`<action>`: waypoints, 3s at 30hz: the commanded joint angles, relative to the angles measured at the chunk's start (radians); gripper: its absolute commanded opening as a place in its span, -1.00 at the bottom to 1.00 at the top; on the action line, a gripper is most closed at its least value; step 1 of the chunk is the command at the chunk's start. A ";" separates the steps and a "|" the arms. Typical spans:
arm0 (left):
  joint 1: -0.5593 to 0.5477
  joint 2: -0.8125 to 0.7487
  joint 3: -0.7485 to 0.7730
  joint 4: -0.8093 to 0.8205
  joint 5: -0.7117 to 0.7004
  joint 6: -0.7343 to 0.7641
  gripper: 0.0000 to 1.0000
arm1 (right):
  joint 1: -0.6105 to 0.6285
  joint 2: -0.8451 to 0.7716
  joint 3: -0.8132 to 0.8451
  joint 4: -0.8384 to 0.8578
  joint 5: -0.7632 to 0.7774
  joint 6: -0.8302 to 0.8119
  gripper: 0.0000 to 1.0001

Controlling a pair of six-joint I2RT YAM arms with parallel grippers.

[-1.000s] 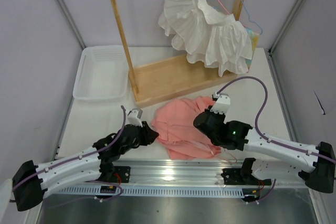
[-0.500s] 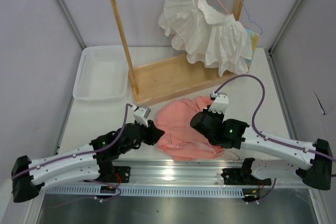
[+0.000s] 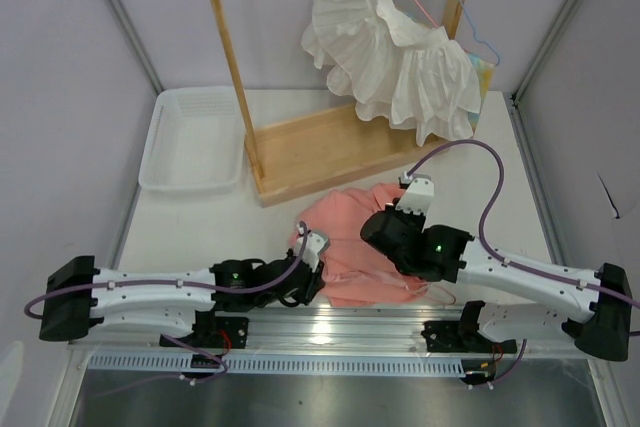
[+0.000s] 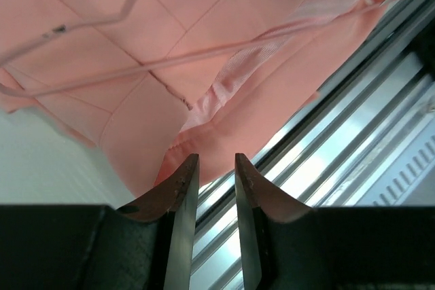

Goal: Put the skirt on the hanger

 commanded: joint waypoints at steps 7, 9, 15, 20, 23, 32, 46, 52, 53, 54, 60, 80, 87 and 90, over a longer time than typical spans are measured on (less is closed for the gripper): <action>-0.030 0.100 0.026 -0.024 -0.232 -0.161 -0.38 | -0.007 -0.104 0.055 0.059 0.104 0.024 -1.00; -0.030 0.127 0.035 -0.038 -0.281 -0.175 -0.39 | -0.007 -0.122 0.048 0.066 0.110 0.032 -1.00; -0.030 0.194 0.052 -0.023 -0.323 -0.164 -0.41 | -0.007 -0.173 0.040 0.068 0.125 0.047 -1.00; -0.044 0.183 0.071 -0.003 -0.309 -0.103 -0.38 | -0.007 -0.217 0.022 0.083 0.130 0.046 -1.00; -0.067 0.134 0.078 0.031 -0.266 -0.039 -0.28 | -0.007 -0.216 0.023 0.076 0.133 0.050 -1.00; -0.143 0.282 0.195 -0.179 -0.340 -0.048 -0.02 | -0.007 -0.216 0.020 0.111 0.119 0.031 -1.00; -0.216 0.549 0.370 -0.530 -0.616 -0.167 0.39 | -0.018 -0.230 0.017 0.120 0.098 0.012 -1.00; -0.153 0.530 0.321 -0.477 -0.594 -0.144 0.39 | -0.022 -0.240 0.009 0.128 0.090 0.011 -1.00; -0.148 0.523 0.316 -0.468 -0.598 -0.141 0.38 | -0.022 -0.242 0.006 0.128 0.090 0.011 -1.00; -0.145 0.517 0.319 -0.463 -0.601 -0.135 0.36 | -0.022 -0.247 0.005 0.128 0.090 0.011 -1.00; -0.081 0.458 0.281 -0.357 -0.555 -0.066 -0.53 | -0.025 -0.254 -0.004 0.141 0.085 0.004 -1.00; 0.324 -0.115 -0.236 0.446 0.163 -0.046 -1.00 | 0.009 -0.236 -0.047 0.237 0.027 0.000 -1.00; 0.467 -0.147 -0.391 0.716 0.408 -0.127 -1.00 | 0.024 -0.227 -0.047 0.250 0.027 -0.003 -1.00; 0.485 -0.148 -0.397 0.759 0.476 -0.129 -1.00 | 0.025 -0.228 -0.047 0.257 0.029 -0.009 -1.00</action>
